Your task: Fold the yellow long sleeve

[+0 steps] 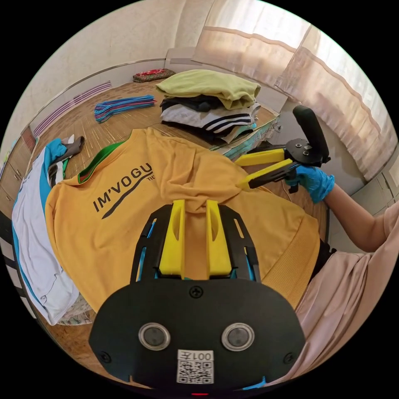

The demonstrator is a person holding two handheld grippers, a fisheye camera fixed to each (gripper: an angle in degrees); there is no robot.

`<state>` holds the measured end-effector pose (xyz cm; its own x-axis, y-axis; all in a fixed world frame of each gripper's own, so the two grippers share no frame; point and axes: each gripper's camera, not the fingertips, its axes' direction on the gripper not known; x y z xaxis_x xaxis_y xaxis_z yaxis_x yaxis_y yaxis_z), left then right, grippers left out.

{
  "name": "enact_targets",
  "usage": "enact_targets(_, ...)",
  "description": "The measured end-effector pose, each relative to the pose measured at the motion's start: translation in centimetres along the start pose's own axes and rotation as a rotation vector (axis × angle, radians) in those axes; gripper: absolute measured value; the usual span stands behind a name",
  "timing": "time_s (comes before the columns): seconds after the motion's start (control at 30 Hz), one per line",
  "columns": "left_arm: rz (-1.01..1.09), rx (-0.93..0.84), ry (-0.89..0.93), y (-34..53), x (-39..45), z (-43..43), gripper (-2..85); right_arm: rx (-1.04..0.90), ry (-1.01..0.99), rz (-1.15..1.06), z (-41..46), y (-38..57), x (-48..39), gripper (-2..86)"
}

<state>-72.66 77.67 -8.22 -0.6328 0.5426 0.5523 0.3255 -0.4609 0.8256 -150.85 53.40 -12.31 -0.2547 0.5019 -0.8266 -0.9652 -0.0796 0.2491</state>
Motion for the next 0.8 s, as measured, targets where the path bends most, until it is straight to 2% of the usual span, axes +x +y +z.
enact_targets(0.13, 0.022, -0.008, -0.026, 0.8, 0.3, -0.5, 5.0, 0.0, 0.008, -0.012, -0.2, -0.3, -0.8, 3.0)
enact_targets(0.27, 0.04, 0.021, -0.009, 1.8, 0.4, -1.8, 6.8, 0.073, 0.046, -0.044, -2.8, -0.8, -2.4, 1.7)
enact_targets(0.37, 0.107, 0.079, 0.042, 2.5, 1.1, -3.3, 9.5, 0.164, -0.026, -0.081, -5.5, -1.4, -4.3, 1.3)
enact_targets(0.5, 0.205, 0.142, 0.067, 3.1, 2.3, -4.6, 12.4, 0.245, -0.222, -0.11, -7.7, -2.6, -6.7, 1.2)
enact_targets(0.6, 0.226, 0.153, 0.054, 3.5, 2.8, -5.0, 10.4, 0.239, -0.354, -0.174, -7.7, -3.3, -8.5, 1.2)
enact_targets(0.8, 0.248, 0.144, 0.042, 5.4, 2.7, -6.2, 3.2, 0.27, -0.248, -0.335, -9.5, -2.5, -11.5, 3.8)
